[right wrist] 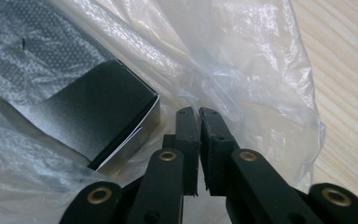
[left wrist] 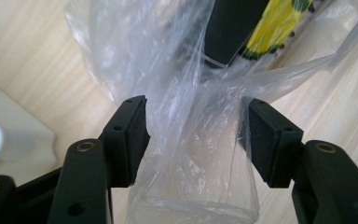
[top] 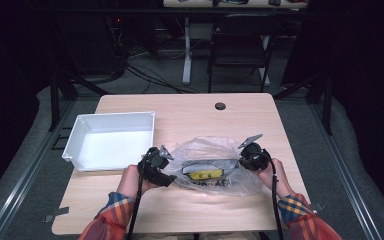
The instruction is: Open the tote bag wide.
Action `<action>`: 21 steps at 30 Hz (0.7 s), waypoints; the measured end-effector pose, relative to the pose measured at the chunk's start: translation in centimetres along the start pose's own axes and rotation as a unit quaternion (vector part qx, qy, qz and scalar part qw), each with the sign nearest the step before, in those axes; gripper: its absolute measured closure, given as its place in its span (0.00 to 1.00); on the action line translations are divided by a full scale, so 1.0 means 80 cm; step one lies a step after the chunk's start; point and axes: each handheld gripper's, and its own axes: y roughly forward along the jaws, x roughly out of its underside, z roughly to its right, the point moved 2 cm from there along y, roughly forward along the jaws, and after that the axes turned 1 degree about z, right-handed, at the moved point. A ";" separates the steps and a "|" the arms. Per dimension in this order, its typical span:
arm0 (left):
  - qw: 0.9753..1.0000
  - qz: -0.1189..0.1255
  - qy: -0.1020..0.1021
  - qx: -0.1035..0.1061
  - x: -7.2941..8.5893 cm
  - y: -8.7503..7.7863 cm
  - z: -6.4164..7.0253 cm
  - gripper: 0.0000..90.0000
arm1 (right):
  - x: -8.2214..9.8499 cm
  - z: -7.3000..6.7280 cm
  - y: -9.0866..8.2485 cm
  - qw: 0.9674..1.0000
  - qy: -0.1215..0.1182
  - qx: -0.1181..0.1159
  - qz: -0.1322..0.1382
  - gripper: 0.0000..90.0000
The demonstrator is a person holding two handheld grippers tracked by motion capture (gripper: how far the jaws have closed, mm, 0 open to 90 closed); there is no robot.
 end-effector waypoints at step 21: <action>1.000 0.025 -0.003 0.006 -0.018 -0.026 0.004 0.47 | 0.000 0.000 -0.002 1.000 0.002 0.002 0.003 0.97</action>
